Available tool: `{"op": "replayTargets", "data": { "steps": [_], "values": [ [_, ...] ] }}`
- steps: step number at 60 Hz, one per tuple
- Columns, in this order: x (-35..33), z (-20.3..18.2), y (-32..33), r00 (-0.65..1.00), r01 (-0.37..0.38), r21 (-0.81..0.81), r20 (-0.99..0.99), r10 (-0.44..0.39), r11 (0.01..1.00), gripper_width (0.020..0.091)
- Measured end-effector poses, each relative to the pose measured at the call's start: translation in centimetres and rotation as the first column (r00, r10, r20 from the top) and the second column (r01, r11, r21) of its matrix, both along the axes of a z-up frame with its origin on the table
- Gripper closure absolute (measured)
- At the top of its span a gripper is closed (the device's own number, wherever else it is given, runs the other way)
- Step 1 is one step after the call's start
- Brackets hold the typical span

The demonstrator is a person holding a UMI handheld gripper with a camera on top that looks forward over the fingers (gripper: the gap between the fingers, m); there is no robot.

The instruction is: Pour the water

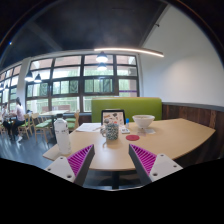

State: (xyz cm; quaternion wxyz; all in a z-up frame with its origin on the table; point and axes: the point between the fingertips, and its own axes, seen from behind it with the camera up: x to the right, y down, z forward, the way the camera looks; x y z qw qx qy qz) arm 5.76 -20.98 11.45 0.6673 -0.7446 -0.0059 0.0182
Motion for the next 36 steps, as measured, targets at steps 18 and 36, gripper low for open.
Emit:
{"op": "replayTargets", "data": {
  "steps": [18, 36],
  "values": [
    [-2.8, 0.0, -0.2, 0.997, -0.076, -0.004, -0.002, 0.076, 0.997, 0.0313],
    [-14.5, -3.7, 3.7, 0.977, -0.214, 0.041, 0.028, 0.213, 0.976, 0.0315]
  ]
}}
